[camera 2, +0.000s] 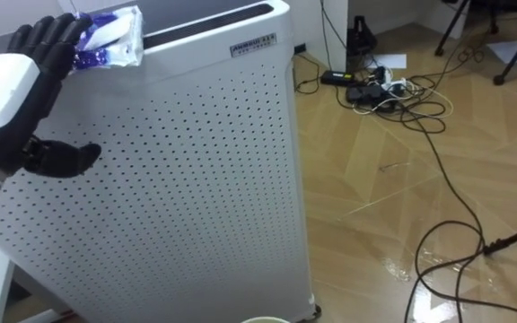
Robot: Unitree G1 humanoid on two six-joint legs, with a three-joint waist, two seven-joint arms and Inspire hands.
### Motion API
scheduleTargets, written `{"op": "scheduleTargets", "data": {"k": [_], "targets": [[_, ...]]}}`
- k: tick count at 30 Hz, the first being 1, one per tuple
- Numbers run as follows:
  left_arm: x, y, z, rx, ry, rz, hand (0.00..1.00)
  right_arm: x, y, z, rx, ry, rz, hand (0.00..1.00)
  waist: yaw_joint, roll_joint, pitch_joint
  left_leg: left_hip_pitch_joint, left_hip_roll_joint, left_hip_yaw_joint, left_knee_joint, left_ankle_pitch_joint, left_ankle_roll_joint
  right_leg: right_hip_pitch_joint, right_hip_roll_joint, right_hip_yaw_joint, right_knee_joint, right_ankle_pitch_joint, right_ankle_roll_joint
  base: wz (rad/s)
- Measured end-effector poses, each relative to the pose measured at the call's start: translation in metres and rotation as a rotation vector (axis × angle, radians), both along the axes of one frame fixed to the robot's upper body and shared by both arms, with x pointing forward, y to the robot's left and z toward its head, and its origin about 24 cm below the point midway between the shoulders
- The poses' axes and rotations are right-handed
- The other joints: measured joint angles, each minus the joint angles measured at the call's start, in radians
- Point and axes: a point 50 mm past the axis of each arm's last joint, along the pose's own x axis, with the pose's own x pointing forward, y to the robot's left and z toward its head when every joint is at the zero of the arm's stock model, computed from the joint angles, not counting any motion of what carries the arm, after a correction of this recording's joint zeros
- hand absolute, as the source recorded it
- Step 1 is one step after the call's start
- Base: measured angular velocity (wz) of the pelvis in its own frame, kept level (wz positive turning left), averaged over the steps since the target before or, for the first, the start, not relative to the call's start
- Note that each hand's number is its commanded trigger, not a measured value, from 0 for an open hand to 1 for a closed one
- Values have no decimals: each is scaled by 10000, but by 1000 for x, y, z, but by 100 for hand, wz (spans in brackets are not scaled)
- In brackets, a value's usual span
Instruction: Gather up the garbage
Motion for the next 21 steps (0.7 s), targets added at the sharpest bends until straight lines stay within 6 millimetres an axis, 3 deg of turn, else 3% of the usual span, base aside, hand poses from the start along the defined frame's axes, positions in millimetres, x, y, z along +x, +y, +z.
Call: {"op": "scheduleTargets", "data": {"k": [21], "targets": [[-1,8,8,718,-143,100,0,1,-5,1,-46,-126,-473,100,-5,51,29,-38,5,10,-5,0,0,-37,8,2,-23,-8,-4,0]]}}
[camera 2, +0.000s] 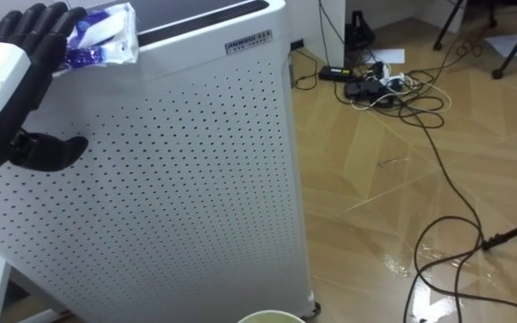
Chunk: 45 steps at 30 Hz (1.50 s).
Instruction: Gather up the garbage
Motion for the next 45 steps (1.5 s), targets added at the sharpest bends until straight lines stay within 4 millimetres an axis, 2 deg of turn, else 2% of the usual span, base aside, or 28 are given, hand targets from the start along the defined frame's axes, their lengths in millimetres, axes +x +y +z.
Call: {"op": "scheduleTargets", "data": {"k": [9,17,20,21,23,24,25,26,29,38,45], "targets": [[0,0,2,58,-52,8,0,-1,-1,0,-48,15,-22,100,-6,145,15,-2,3,1,-1,0,0,2,0,-3,-4,0,0,0],[7,-4,13,24,-382,-33,0,-6,-3,-5,42,289,-276,100,1,150,12,-3,0,-3,1,0,0,4,-4,2,-1,1,0,0],[8,-4,16,39,-399,-42,11,-7,-4,-6,-14,384,-299,100,6,162,5,-21,2,-5,5,0,0,-12,-1,27,-16,1,-1,0],[8,-4,16,42,-394,-41,24,-8,-5,-6,-35,403,-309,100,11,166,2,-19,3,-5,5,0,0,-10,-2,26,-14,1,-1,0],[9,-4,16,51,-389,-41,36,-8,-5,-6,-42,410,-300,100,15,169,3,-21,2,2,5,0,0,-15,0,32,-16,3,-1,0],[9,-5,17,70,-333,-57,58,-8,-5,-6,-39,415,-298,100,15,169,2,-20,1,3,5,0,0,-15,1,34,-19,5,-2,0],[10,-5,17,81,-295,-67,63,-8,-5,-6,-39,415,-298,100,16,172,0,-20,0,3,5,0,0,-14,2,34,-20,7,-2,0],[10,-6,16,95,-239,-87,100,-8,-5,-6,-39,416,-299,100,15,180,0,-15,-1,9,5,0,0,-8,2,31,-21,8,-1,0],[11,-8,14,204,-67,-101,100,-8,-5,-6,-33,416,-290,100,20,189,-6,-15,0,31,11,0,0,-4,3,37,-12,11,-2,0],[14,-16,39,241,-847,-173,100,-8,-4,-7,-35,430,-279,100,-1,228,-35,65,2,140,26,0,0,25,-1,35,51,20,-16,-3],[16,-17,43,266,-832,-153,100,-8,-9,-6,-196,522,-291,100,-33,148,17,96,-37,292,17,0,0,16,6,233,88,20,-1,-6]]}}
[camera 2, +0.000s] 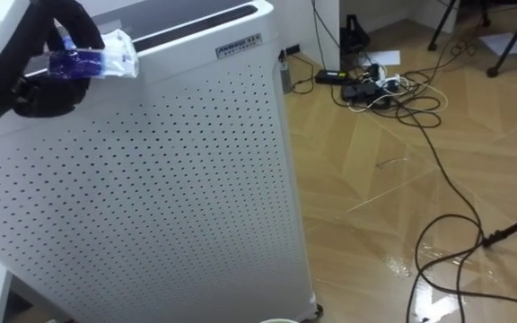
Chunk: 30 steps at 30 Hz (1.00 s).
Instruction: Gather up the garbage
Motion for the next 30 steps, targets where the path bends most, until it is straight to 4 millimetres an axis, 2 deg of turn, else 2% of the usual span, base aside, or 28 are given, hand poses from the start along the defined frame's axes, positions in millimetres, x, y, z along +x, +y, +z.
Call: {"op": "scheduleTargets", "data": {"k": [7,16,22,28,30], "targets": [[0,0,0,41,124,-24,100,0,0,0,62,71,76,100,1,-64,21,-10,-28,-30,2,0,1,-2,-15,-6,-10,-2,28,0],[0,-2,0,-307,173,-318,100,1,1,1,116,17,85,100,16,-91,-21,-26,-31,-23,7,0,1,-25,-15,-2,-4,-2,30,0],[-8,-12,5,-2148,517,-1996,100,2,1,1,109,10,114,100,61,-114,-43,-27,0,-91,3,0,1,59,-45,-168,-106,13,35,6],[-33,-36,6,-3936,883,-4777,100,2,4,0,219,-18,20,100,327,-171,-71,-63,29,-55,2,0,0,-37,-4,-147,-80,-4,15,-2],[-42,-44,7,-4370,991,-5704,100,2,6,0,268,-26,15,100,383,-251,-109,-118,35,-80,6,0,0,-106,-2,-148,-46,-13,6,0]]}}
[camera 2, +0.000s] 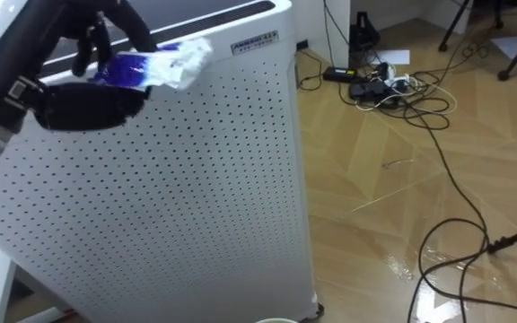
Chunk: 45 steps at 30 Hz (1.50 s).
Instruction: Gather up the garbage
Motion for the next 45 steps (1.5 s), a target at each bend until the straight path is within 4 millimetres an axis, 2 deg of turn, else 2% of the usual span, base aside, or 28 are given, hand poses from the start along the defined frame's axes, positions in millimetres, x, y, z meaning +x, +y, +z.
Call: {"op": "scheduleTargets", "data": {"k": [5,9,11,18,19,21,28,30,31,33,35,39,40,42,45], "targets": [[-9,-9,4,-581,-133,-1271,100,0,5,-1,140,-14,-15,100,148,-207,-83,8,14,-12,7,0,0,4,-6,-47,20,9,-25,0],[-15,-14,2,-1042,-118,-2157,100,5,11,3,217,-257,276,100,232,-379,-50,50,6,-65,20,0,0,67,-15,-88,5,21,-38,2],[-18,-15,-5,-1347,4,-2291,100,6,14,3,316,-299,382,100,250,-428,-63,92,10,-64,21,0,0,118,-9,-92,-13,23,-40,0],[-23,-12,-30,-1542,1055,-2214,100,10,29,3,748,-422,532,100,258,-469,-42,-116,-16,-121,47,0,0,-70,-27,-70,33,41,-36,0],[-23,-12,-33,-1572,1113,-2200,100,10,30,3,770,-457,569,100,266,-474,-17,-134,-23,-129,51,1,1,-108,-33,-67,64,42,-37,0],[-17,-9,-51,-1682,1857,-1991,100,16,36,5,810,-569,816,100,271,-480,28,-234,-40,-164,94,1,1,-256,-40,-45,166,40,-41,-4],[-6,-1,-113,-1899,4576,-1164,100,33,39,8,876,-805,711,100,203,-511,101,-1061,-145,-305,383,20,35,-998,-202,-114,381,80,-65,2],[-3,0,-130,-1901,5288,-1005,100,46,42,12,819,-1020,791,100,161,-641,204,-1502,-184,-352,651,20,35,-1361,-276,-124,524,92,-82,5],[-1,-1,-134,-1910,5471,-985,100,50,44,13,827,-1118,798,100,157,-668,228,-1632,-190,-362,711,20,35,-1464,-299,-161,533,114,-92,13],[2,-3,-161,-2115,6567,-776,100,59,45,16,682,-1244,868,100,71,-709,255,-1962,-211,-455,913,20,35,-1688,-355,-269,598,132,-104,15],[1,-7,-180,-2144,7316,-747,100,62,46,17,618,-1367,935,100,72,-742,275,-2116,-224,-449,916,20,35,-1874,-360,-264,651,135,-109,4],[-4,-14,-223,-2597,9072,-406,100,63,46,13,593,-1260,832,100,166,-799,281,-2366,-278,-456,904,33,55,-2212,-328,-62,713,168,-122,-11],[-5,-16,-229,-2580,9301,-414,100,62,47,12,611,-1179,814,100,172,-823,281,-2371,-276,-453,904,33,55,-2214,-324,-55,704,168,-122,-7],[-9,-20,-241,-2675,9824,-385,100,60,48,9,619,-1037,793,100,164,-1014,254,-2550,-277,-451,914,34,56,-2387,-326,-54,701,187,-122,0],[-11,-24,-249,-2791,10168,-420,100,62,49,10,688,-1054,893,100,161,-1195,241,-2827,-275,-448,1062,34,56,-2568,-355,-89,672,249,-118,1]]}}
